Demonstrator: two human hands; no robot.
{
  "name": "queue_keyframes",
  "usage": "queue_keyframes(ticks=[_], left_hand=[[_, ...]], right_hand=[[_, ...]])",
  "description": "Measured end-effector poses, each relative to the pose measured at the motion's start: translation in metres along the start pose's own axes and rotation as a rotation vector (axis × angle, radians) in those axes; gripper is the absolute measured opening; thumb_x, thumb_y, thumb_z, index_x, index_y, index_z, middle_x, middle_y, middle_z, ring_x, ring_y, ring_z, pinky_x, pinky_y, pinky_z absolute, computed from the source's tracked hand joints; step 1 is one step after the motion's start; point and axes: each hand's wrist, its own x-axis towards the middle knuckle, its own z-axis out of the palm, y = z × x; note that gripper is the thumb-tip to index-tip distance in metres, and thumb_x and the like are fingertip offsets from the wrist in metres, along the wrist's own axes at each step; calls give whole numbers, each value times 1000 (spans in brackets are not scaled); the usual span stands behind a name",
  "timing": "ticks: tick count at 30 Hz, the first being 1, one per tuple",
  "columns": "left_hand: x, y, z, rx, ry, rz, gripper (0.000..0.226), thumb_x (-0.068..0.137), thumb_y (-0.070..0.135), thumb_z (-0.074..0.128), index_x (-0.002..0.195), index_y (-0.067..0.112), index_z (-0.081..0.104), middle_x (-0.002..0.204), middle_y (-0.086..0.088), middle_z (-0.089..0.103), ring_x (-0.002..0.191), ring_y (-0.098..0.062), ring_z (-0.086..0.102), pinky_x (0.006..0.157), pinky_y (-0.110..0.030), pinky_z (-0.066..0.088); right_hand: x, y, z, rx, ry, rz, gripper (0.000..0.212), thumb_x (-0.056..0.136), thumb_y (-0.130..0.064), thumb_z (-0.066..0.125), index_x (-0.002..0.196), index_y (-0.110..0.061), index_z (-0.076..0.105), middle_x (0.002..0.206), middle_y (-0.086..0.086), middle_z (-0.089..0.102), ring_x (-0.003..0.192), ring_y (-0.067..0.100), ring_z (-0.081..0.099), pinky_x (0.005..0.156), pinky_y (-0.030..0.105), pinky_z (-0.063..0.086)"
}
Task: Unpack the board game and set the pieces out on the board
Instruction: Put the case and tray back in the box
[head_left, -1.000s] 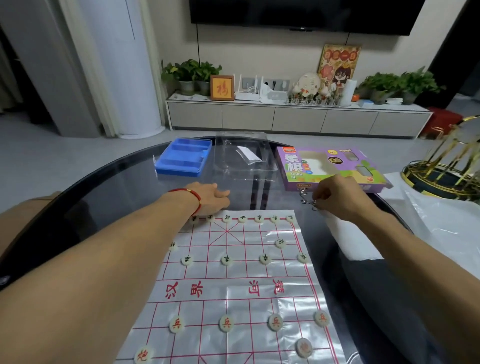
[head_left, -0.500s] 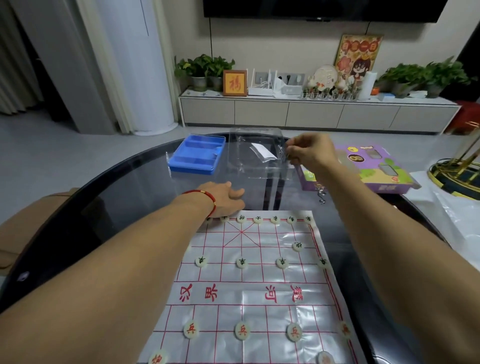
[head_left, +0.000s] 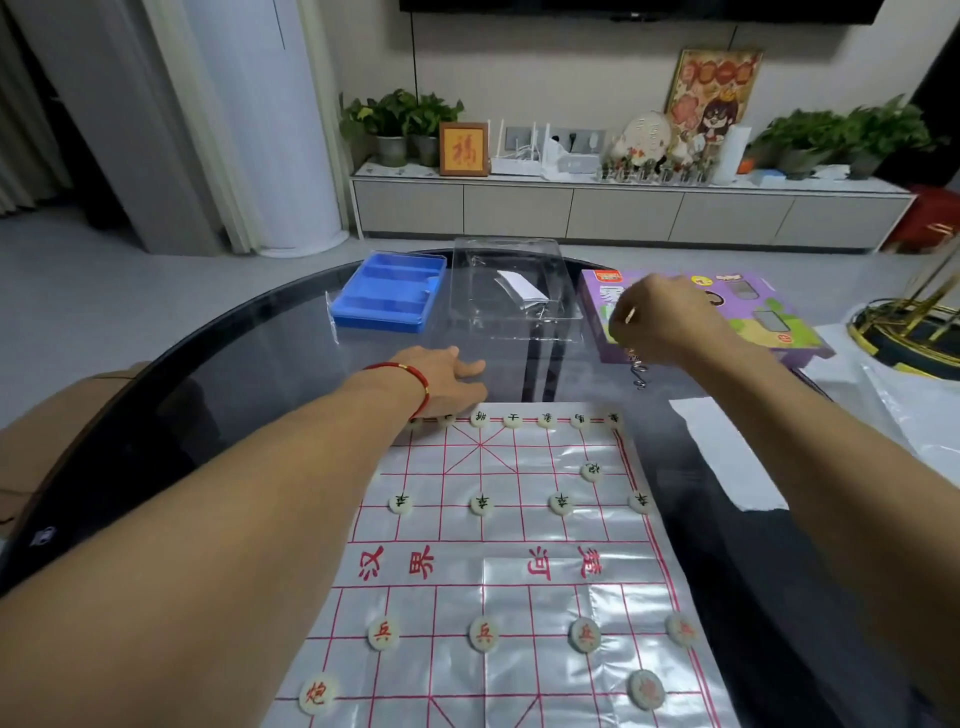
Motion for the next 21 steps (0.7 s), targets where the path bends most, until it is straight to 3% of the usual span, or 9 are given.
queue_keyframes(ticks=[3, 6, 9, 12, 17, 21], left_hand=[[-2, 2, 0, 5, -1, -5, 59, 97, 58, 38, 153, 48, 26, 167, 7, 10, 153, -31, 14, 122, -47, 16], [-5, 4, -2, 7, -10, -18, 60, 96, 59, 41, 154, 47, 25, 167, 7, 10, 152, -32, 14, 121, -48, 18], [-5, 6, -3, 25, -24, -21, 64, 96, 63, 40, 155, 46, 23, 167, 6, 9, 152, -34, 12, 121, -50, 16], [-3, 5, -3, 18, -30, -30, 65, 95, 65, 41, 154, 46, 24, 167, 7, 10, 152, -34, 11, 121, -50, 16], [1, 3, -3, 31, -30, -22, 66, 95, 65, 40, 155, 45, 23, 167, 6, 10, 152, -34, 11, 121, -50, 15], [4, 2, -3, 3, -17, -29, 66, 93, 65, 42, 154, 46, 26, 167, 7, 13, 152, -33, 12, 121, -51, 16]], right_hand=[[-27, 17, 12, -203, -93, -8, 18, 83, -33, 73, 90, -16, 76, 91, 17, 70, 84, 37, 65, 70, 33, 55], [-41, 26, 29, -187, -82, -17, 27, 88, -41, 73, 96, -15, 71, 101, 15, 68, 94, 38, 63, 69, 35, 49], [-43, 26, 35, -158, -60, -46, 18, 88, -25, 74, 101, -13, 74, 101, 17, 70, 90, 40, 65, 69, 38, 54], [-44, 23, 30, -131, -102, -69, 27, 83, -11, 75, 109, -15, 75, 102, 16, 72, 90, 38, 67, 73, 42, 59], [-35, -7, 11, 41, -5, -171, 13, 80, -5, 72, 90, -11, 79, 86, 13, 74, 79, 34, 63, 70, 40, 55], [-4, -54, 10, 328, 158, -196, 13, 83, -4, 71, 89, -11, 79, 82, 5, 74, 76, 21, 65, 72, 30, 51]])
